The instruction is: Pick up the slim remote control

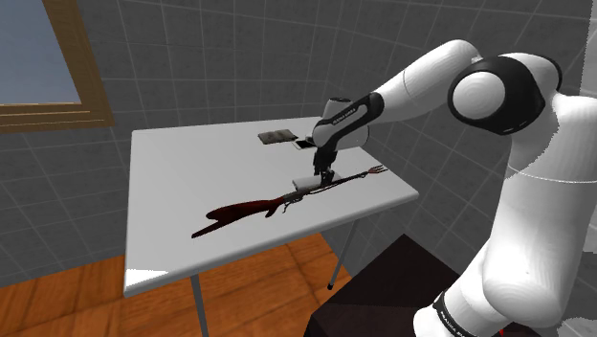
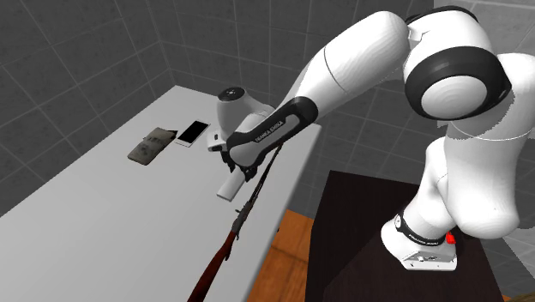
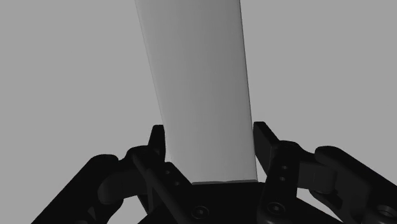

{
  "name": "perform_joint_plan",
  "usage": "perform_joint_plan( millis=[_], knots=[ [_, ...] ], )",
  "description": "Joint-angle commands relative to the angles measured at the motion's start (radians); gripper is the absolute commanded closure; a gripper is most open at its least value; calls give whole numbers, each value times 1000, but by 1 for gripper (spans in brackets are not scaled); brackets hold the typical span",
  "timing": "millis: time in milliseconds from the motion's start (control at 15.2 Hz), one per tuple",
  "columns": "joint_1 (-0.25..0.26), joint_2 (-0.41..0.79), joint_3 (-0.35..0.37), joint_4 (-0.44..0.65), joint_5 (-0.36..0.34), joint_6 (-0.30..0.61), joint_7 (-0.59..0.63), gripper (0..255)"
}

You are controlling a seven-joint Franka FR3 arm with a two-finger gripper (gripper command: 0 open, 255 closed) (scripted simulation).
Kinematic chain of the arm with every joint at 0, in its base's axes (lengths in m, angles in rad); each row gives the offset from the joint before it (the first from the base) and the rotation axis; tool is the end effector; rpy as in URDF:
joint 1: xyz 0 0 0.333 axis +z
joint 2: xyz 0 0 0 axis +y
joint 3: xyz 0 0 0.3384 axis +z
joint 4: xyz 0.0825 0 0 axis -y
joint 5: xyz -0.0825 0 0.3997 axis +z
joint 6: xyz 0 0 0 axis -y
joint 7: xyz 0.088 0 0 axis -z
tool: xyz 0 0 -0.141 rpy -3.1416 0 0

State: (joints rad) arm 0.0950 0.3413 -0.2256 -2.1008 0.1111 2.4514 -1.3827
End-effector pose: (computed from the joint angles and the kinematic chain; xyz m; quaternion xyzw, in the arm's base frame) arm 0.5969 -0.0756 0.2364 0.8308 0.5565 0.0063 0.0082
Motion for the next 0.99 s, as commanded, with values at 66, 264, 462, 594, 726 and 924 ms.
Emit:
perform_joint_plan(
  millis=[66,264,462,594,726,924],
  knots=[
    [4,-26,-5,1,-10,-27,7,255],
    [8,-54,-9,8,-20,-61,15,255],
    [11,-81,-13,16,-31,-95,21,255],
    [13,-98,-16,23,-37,-119,26,255],
    [14,-115,-18,31,-43,-142,30,255],
    [16,-132,-20,39,-50,-168,34,255]
  ],
)
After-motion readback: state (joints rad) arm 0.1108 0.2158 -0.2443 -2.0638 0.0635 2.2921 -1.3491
